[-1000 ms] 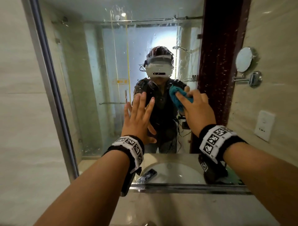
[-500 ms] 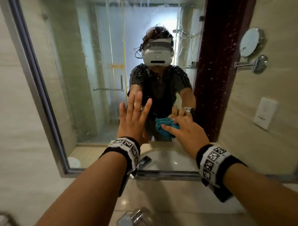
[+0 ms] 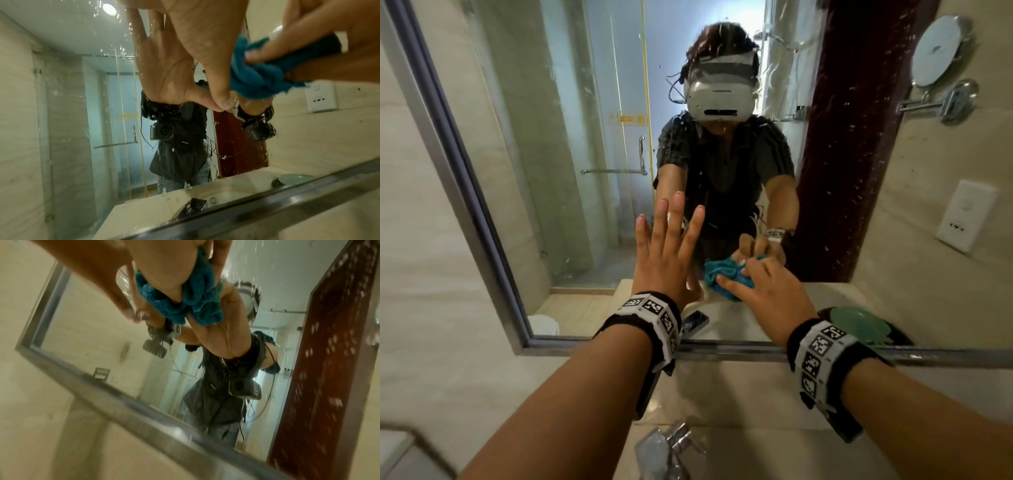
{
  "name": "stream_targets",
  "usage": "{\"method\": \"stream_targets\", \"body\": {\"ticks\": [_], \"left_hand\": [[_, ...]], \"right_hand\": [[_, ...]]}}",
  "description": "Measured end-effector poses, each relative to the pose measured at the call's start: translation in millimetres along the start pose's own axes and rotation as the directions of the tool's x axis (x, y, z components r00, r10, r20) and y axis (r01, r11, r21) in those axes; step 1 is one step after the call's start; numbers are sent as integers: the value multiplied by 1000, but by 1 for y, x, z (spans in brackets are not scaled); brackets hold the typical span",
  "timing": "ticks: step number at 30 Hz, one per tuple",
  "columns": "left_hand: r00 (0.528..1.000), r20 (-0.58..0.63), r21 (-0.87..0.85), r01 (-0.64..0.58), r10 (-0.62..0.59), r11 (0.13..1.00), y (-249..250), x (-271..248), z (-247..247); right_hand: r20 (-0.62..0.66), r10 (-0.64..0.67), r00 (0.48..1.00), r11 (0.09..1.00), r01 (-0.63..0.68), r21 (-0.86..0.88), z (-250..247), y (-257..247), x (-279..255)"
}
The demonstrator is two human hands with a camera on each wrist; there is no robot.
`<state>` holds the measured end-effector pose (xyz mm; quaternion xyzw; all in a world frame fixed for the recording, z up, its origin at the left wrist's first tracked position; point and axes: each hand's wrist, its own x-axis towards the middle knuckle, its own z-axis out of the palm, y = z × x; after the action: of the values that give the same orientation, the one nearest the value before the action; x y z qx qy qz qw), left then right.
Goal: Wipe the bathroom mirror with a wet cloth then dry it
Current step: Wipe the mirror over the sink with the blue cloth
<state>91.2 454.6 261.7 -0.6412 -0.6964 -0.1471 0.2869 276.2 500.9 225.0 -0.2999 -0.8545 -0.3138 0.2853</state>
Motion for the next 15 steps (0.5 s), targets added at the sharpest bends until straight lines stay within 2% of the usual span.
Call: {"method": "stream_targets", "body": {"ticks": [2,4,7,11,13,15], "left_hand": [[1000,-5,6,6,-6,1000,0,-5,7],[1000,28,24,1,-2,1000,0,-12,14],[999,40,68,-3,1,998,-4,-23,23],[1000,14,73,-1,0,997,-5,-28,30],[999,32,74,14,-17,997,-3,-28,31],[998,64,74,22,-27,997,-1,-29,31]], "right_hand": [[77,-27,997,999,29,-23,7,-6,-17],[99,-49,994,998,53,-35,10,-6,-26],[13,-13,1000,1000,13,4,7,5,-24],[-176,196,965,980,-187,69,-6,19,-2],[-184,198,963,980,-188,70,-4,15,0],[-130,138,982,988,-126,91,10,5,-12]]}}
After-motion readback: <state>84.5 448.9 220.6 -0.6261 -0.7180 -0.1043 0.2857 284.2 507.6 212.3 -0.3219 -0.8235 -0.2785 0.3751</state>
